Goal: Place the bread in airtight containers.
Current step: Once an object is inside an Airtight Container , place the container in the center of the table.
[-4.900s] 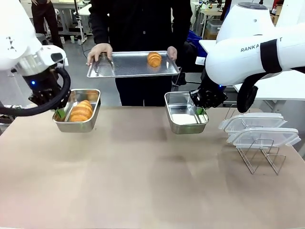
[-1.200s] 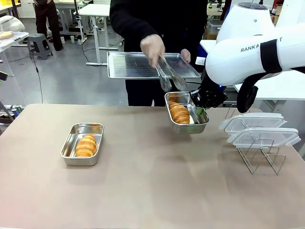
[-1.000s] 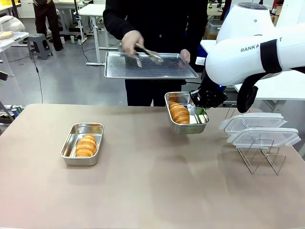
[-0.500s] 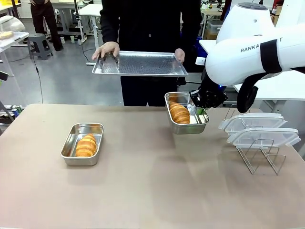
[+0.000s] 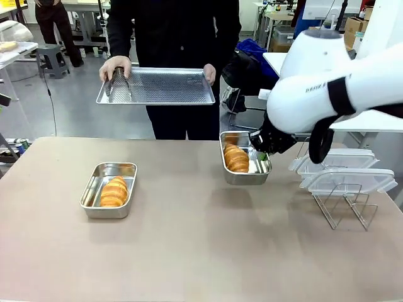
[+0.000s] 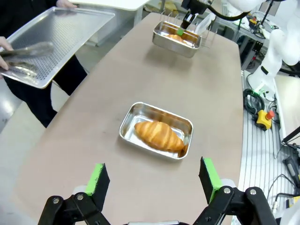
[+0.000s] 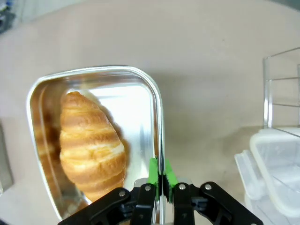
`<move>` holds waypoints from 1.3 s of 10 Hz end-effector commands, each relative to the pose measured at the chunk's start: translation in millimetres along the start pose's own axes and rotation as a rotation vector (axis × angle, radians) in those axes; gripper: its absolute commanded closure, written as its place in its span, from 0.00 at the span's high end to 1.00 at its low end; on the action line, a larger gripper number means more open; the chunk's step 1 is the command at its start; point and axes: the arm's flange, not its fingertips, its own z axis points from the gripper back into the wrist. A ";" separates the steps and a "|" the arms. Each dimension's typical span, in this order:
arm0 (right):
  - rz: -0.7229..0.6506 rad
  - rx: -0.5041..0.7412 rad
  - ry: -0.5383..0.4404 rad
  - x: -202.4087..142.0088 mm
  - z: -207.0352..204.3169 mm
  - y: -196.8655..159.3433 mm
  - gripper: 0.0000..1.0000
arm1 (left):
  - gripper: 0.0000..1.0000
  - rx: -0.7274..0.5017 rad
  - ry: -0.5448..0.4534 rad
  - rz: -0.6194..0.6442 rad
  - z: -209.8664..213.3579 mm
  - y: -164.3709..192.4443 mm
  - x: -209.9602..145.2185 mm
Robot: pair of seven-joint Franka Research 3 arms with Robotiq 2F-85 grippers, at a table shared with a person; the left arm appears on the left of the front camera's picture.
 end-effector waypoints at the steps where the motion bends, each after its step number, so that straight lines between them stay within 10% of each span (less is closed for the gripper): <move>1: -0.039 -0.035 -0.056 -10.6 -25.5 0.2 0.05 | 1.00 0.000 -0.027 -0.016 0.3 -0.6 2.3; 7: -0.026 -0.021 -0.008 -25.8 -61.5 -0.5 0.05 | 1.00 0.000 -0.027 -0.016 0.3 -0.6 2.3; 8: -0.033 -0.048 -0.013 -25.0 -63.1 -0.7 0.58 | 1.00 0.000 -0.027 -0.016 0.3 -0.6 2.3; 9: -0.038 -0.044 -0.005 -25.0 -62.4 -1.1 0.61 | 1.00 0.000 -0.027 -0.016 0.3 -0.6 2.3; 10: -0.050 -0.040 -0.007 -21.9 -52.2 -0.4 1.00 | 1.00 0.000 -0.027 -0.016 0.3 -0.6 2.3; 12: -0.036 0.002 -0.074 -4.2 -10.2 2.4 1.00 | 1.00 0.000 -0.027 -0.016 0.3 -0.6 2.3; 13: -0.002 0.060 -0.126 6.4 21.7 3.9 0.84 | 1.00 0.000 -0.027 -0.016 0.3 -0.6 2.3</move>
